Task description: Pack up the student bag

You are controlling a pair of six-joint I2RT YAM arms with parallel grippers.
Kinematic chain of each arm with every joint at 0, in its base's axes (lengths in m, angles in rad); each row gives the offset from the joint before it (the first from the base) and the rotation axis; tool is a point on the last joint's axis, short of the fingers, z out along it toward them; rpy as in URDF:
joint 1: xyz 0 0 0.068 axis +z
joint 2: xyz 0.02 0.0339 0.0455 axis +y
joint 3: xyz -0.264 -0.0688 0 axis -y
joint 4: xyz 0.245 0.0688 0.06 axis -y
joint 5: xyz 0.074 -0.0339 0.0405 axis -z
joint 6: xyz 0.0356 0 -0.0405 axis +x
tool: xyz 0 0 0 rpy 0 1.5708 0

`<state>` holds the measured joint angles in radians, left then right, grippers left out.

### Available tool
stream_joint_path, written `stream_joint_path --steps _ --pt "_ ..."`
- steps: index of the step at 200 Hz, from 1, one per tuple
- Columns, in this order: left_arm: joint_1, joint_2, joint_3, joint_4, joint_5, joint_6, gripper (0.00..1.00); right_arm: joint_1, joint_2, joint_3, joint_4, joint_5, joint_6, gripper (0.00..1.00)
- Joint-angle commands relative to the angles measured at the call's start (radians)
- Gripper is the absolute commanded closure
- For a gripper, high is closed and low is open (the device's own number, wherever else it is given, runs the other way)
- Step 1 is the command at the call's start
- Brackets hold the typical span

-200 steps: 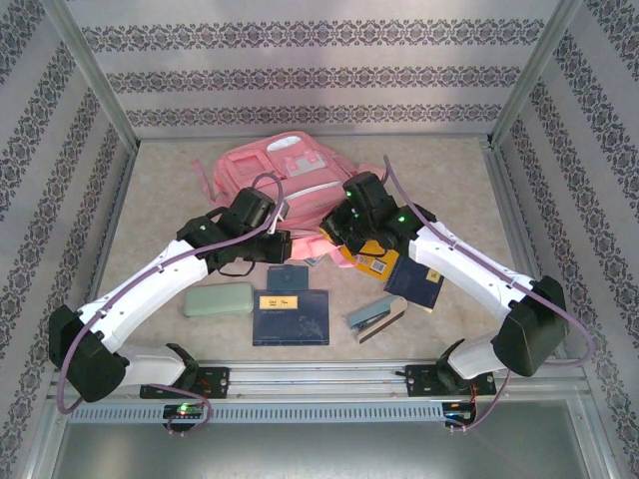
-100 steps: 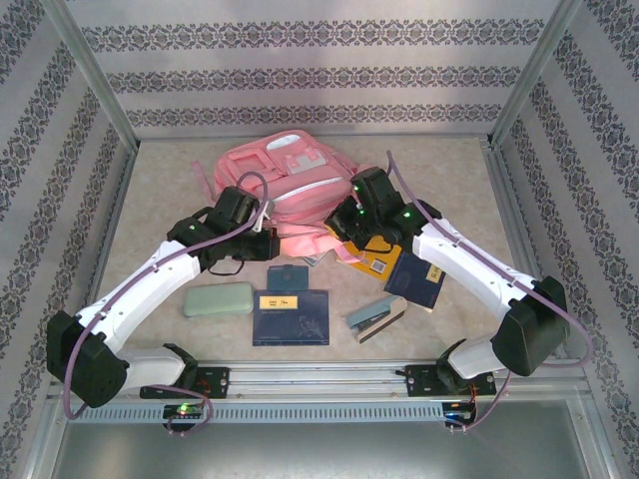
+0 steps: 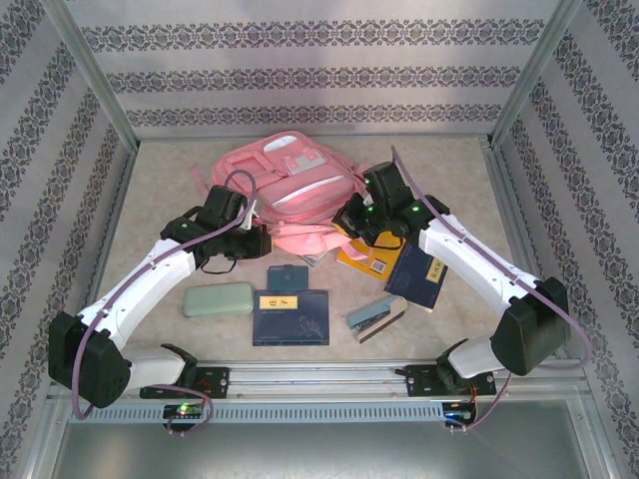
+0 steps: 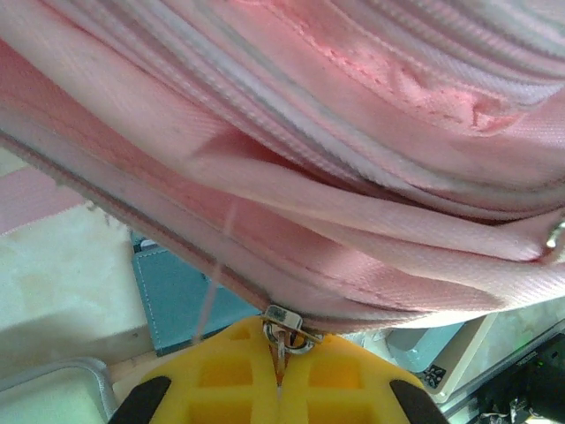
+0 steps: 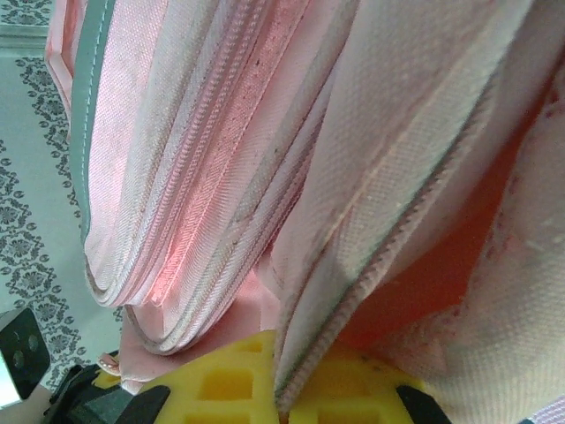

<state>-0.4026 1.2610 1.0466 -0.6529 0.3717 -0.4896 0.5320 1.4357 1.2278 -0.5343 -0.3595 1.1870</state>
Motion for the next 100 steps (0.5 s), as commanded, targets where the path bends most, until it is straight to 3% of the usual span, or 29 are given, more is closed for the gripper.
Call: stream_joint_path --steps 1,100 --pt "0.062 -0.016 -0.013 -0.036 -0.055 0.006 1.0 -0.036 -0.018 0.034 -0.038 0.035 -0.087 0.98" --pt "0.199 0.113 0.0 0.017 -0.07 -0.029 1.0 -0.058 -0.02 0.047 -0.067 -0.022 -0.184 0.98"
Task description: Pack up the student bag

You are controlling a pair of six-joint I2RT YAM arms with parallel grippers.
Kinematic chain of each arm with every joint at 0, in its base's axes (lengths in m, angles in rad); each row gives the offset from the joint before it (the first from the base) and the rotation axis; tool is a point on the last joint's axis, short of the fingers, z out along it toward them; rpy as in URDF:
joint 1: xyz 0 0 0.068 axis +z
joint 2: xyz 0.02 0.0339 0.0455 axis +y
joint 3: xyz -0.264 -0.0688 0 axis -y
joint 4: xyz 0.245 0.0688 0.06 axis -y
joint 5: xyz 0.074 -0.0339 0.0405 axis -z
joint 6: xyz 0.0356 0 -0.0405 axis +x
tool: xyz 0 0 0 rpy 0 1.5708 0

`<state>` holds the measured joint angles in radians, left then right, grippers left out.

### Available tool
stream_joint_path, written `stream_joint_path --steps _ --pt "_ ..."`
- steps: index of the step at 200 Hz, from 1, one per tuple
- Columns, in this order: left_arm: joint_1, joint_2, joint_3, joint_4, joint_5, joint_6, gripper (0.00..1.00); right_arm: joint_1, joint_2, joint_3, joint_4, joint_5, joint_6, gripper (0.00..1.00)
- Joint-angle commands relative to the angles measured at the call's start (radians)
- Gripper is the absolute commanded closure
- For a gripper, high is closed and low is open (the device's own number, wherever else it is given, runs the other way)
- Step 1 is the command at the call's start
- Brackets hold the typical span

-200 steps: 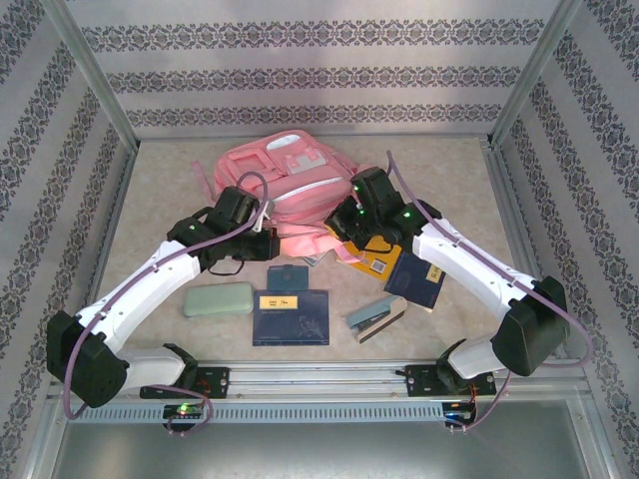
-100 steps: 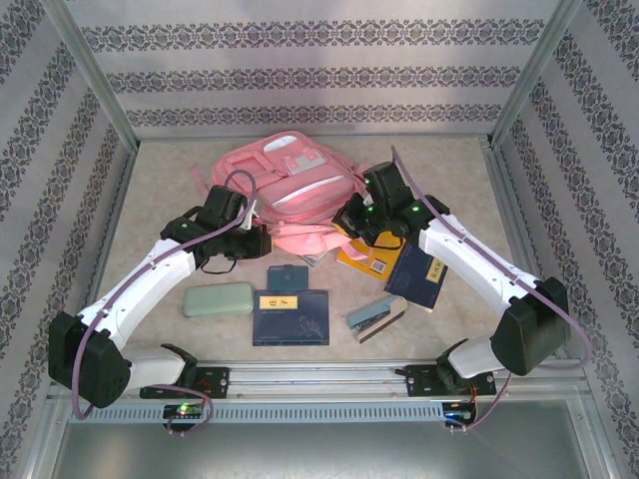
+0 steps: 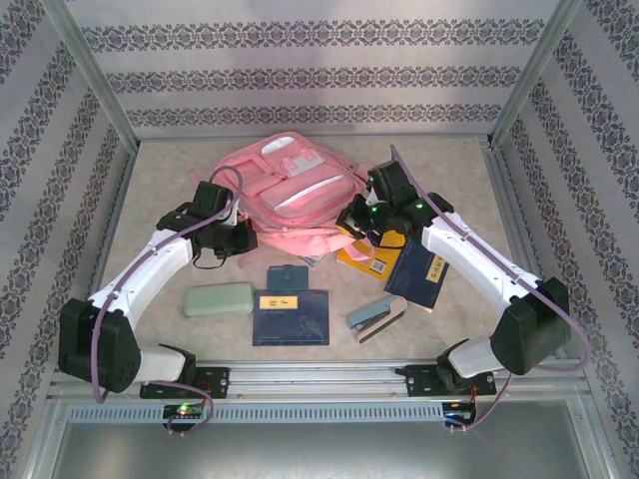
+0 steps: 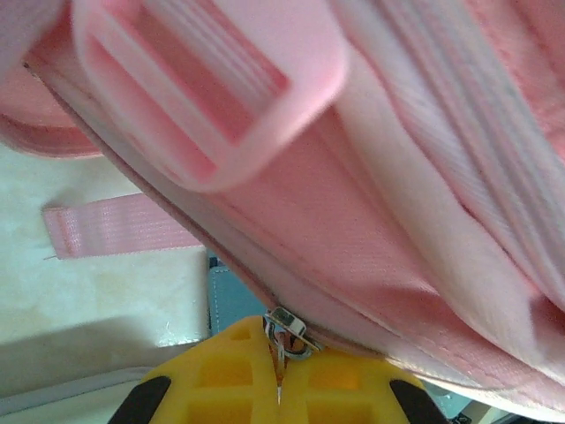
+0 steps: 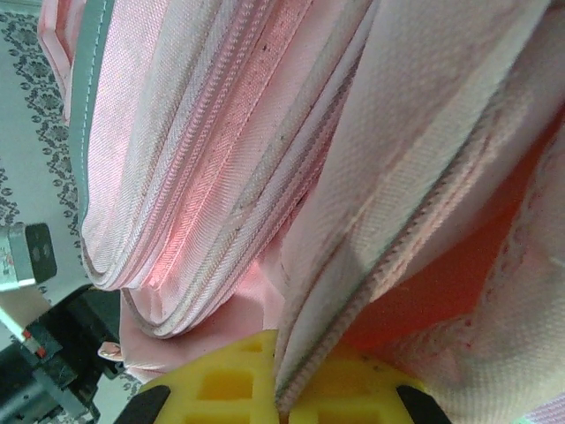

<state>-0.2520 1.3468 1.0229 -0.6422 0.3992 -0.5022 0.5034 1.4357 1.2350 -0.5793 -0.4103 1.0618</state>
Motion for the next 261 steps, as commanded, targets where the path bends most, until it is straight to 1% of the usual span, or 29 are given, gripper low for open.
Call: stream_joint_path --steps 1,27,63,113,133,146,156,162,175,202,233,261 --pt "0.049 0.029 0.025 0.007 -0.1 -0.016 1.0 -0.029 -0.02 0.04 -0.021 0.029 -0.059 0.98" --pt "0.079 0.077 0.038 0.014 -0.139 -0.023 1.0 -0.029 -0.016 0.04 -0.014 0.01 -0.07 0.98" --pt "0.13 0.109 0.068 0.021 -0.148 -0.028 1.0 -0.032 -0.014 0.038 -0.018 -0.001 -0.1 0.98" --pt "0.19 0.159 0.112 -0.001 -0.147 -0.016 1.0 -0.035 -0.013 0.044 -0.017 -0.019 -0.133 0.98" --pt "0.198 0.161 0.12 -0.006 -0.118 -0.021 1.0 -0.034 -0.012 0.047 -0.01 -0.022 -0.143 0.98" --pt "0.198 0.142 0.116 -0.006 -0.093 -0.027 0.91 -0.029 -0.005 0.053 -0.01 -0.025 -0.153 0.98" --pt "0.198 0.114 0.112 -0.013 -0.087 -0.027 0.77 -0.023 0.001 0.059 -0.008 -0.025 -0.159 0.97" --pt "0.197 0.096 0.109 -0.018 -0.082 -0.023 0.71 -0.018 0.006 0.065 -0.008 -0.027 -0.164 0.97" --pt "0.198 0.048 0.099 -0.028 -0.07 -0.017 0.63 -0.002 0.023 0.078 -0.008 -0.026 -0.177 0.97" --pt "0.197 -0.067 0.066 -0.046 -0.049 -0.005 0.56 0.036 0.062 0.119 -0.014 -0.011 -0.191 0.98" --pt "0.198 -0.178 0.07 -0.106 -0.08 0.015 0.52 0.093 0.116 0.186 -0.02 0.01 -0.219 0.98" --pt "0.197 -0.254 0.078 -0.147 -0.12 0.032 0.48 0.134 0.175 0.263 -0.002 -0.043 -0.29 0.98"
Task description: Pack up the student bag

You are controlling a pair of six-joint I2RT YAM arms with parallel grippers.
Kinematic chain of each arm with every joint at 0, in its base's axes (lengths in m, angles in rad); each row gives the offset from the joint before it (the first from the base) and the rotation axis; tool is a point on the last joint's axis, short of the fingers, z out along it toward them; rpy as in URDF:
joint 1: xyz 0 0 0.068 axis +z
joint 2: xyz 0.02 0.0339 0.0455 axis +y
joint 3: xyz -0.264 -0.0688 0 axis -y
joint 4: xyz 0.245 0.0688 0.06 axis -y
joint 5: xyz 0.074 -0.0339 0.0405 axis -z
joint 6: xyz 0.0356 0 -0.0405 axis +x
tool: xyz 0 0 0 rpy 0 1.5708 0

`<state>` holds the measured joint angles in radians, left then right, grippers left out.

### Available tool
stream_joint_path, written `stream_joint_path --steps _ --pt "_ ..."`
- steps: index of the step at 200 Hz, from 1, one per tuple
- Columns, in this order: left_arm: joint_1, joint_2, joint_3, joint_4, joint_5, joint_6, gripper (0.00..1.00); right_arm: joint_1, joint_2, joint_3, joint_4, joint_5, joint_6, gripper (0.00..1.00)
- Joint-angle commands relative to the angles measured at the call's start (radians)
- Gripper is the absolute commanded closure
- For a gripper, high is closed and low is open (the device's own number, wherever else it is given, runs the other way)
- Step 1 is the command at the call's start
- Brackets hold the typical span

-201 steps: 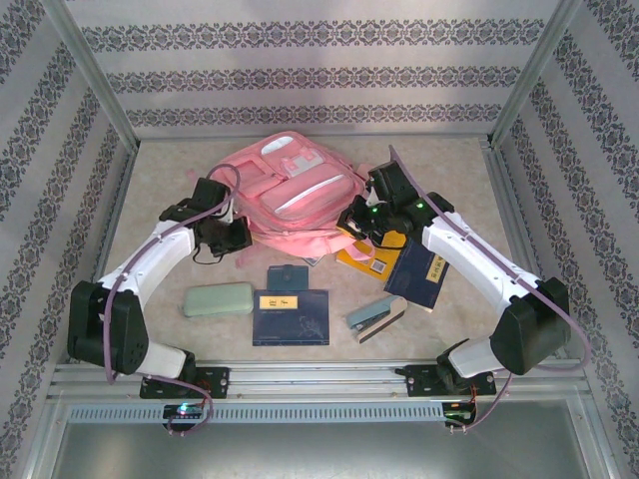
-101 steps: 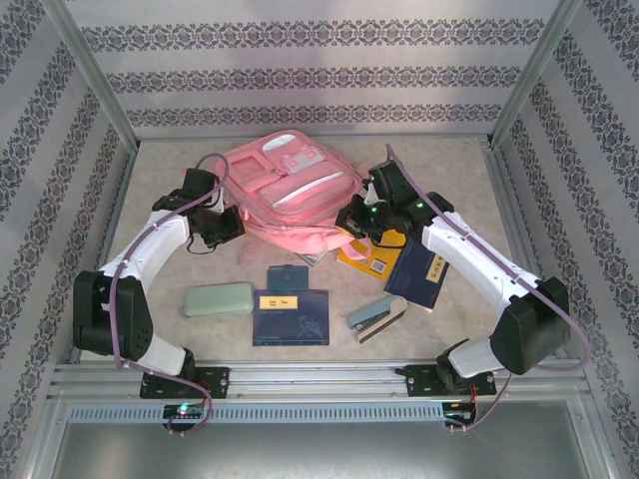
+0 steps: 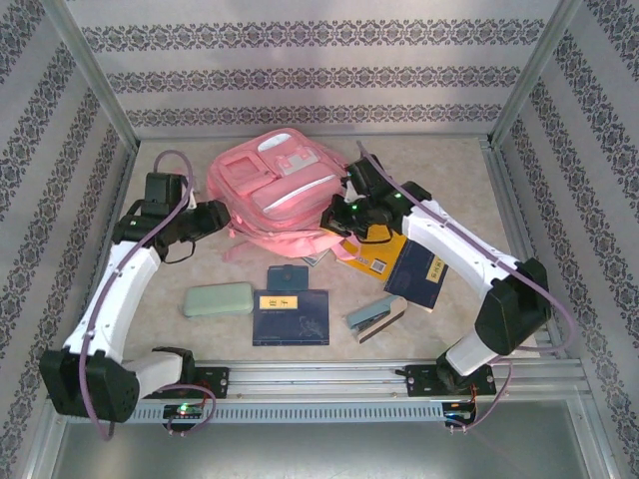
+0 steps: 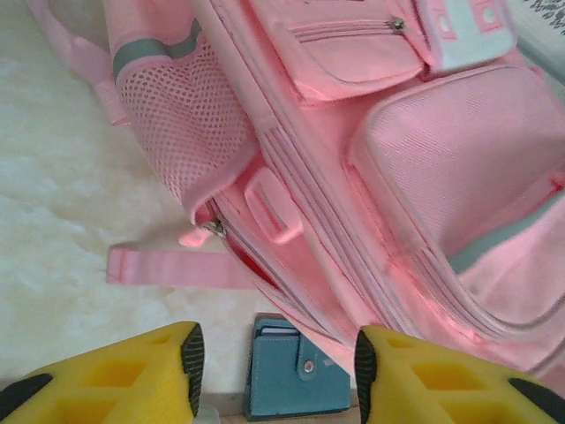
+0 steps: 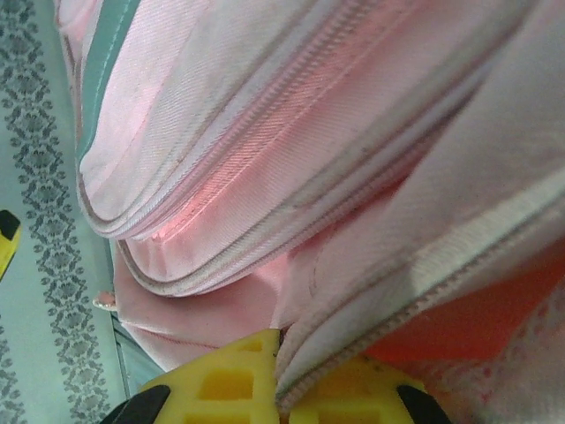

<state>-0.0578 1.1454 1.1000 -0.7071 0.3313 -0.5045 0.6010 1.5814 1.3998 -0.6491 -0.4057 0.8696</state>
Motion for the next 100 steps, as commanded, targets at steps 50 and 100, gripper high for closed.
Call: stream_joint_path --steps 50,100 --pt "0.003 -0.129 0.005 -0.111 -0.078 0.053 0.41 0.103 0.145 0.246 0.012 -0.127 -0.298 0.96" --pt "0.001 -0.166 -0.005 -0.112 -0.06 0.067 0.41 0.13 0.21 0.229 -0.072 -0.182 -0.47 0.98"
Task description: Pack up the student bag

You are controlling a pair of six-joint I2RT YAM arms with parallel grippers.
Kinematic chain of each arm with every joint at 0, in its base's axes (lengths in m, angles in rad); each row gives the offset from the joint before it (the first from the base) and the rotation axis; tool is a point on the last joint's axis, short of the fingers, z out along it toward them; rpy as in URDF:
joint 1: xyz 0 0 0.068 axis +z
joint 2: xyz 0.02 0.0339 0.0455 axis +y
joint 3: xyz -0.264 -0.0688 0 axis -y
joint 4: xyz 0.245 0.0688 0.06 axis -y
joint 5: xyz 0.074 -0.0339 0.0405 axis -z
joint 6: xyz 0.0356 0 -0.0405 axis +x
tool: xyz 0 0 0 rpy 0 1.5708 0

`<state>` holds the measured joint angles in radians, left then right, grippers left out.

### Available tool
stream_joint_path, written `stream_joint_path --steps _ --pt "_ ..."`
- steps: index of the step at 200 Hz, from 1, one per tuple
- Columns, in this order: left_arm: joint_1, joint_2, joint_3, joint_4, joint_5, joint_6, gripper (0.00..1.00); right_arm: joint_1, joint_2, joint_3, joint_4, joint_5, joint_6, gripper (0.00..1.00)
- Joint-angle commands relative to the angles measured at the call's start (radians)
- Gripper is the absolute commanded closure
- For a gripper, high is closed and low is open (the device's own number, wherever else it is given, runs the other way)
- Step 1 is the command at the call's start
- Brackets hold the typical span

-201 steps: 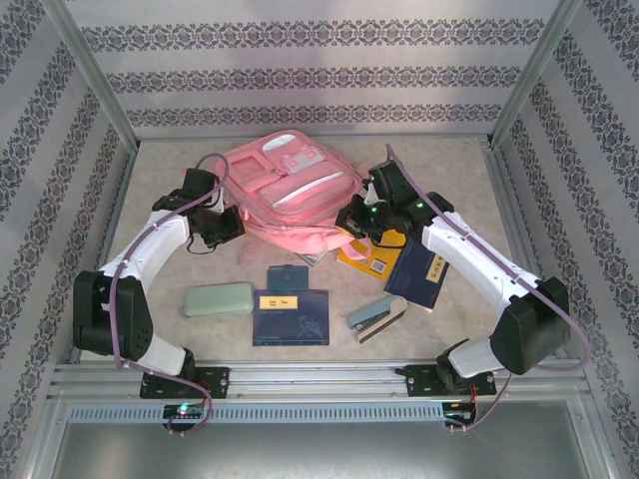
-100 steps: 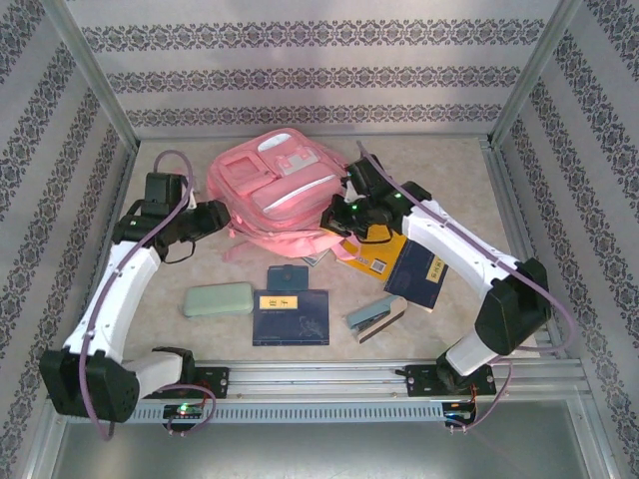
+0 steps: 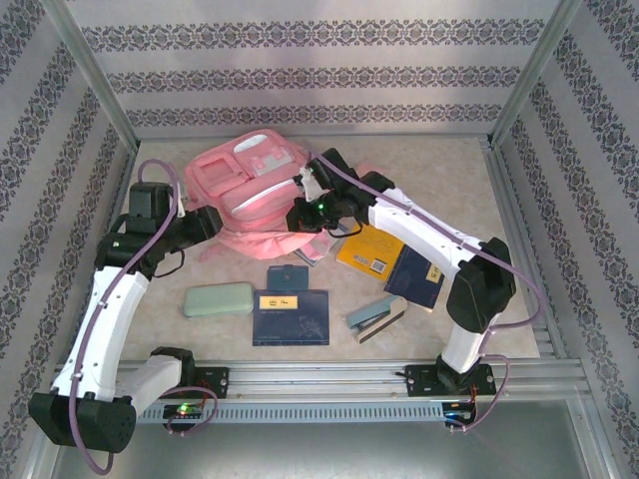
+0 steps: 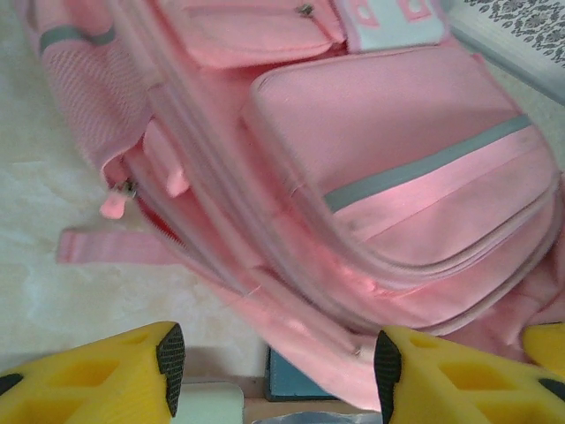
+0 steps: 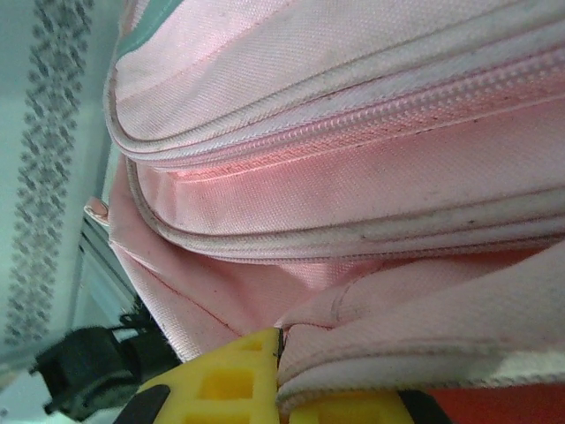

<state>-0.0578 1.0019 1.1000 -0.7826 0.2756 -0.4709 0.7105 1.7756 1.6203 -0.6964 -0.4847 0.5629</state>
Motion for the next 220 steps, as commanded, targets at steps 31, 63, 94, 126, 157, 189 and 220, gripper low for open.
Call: stream_joint_path --steps 31,63,94,126,157,189,220 --pt "0.0 -0.027 -0.009 -0.034 0.008 0.034 0.42 0.01 -0.005 -0.101 -0.033 -0.045 -0.233 0.98" --pt "-0.009 0.01 -0.046 0.009 0.076 0.02 0.44 -0.032 0.025 -0.136 0.049 0.037 -0.177 0.87" --pt "-0.057 0.048 -0.07 0.005 0.126 0.0 0.47 -0.037 0.078 -0.077 0.09 0.12 -0.135 0.58" --pt "-0.202 0.014 -0.108 -0.052 0.074 0.003 0.48 -0.034 0.026 -0.078 0.048 0.329 -0.193 0.41" --pt "-0.364 -0.016 -0.174 -0.079 0.022 -0.031 0.48 -0.024 -0.113 -0.228 0.116 0.348 -0.206 0.43" --pt "-0.481 -0.019 -0.235 -0.048 -0.018 -0.064 0.48 -0.016 -0.233 -0.352 0.06 0.411 -0.115 0.47" --pt "-0.561 0.037 -0.206 -0.025 -0.075 -0.053 0.48 -0.032 -0.404 -0.511 -0.034 0.393 0.083 0.48"
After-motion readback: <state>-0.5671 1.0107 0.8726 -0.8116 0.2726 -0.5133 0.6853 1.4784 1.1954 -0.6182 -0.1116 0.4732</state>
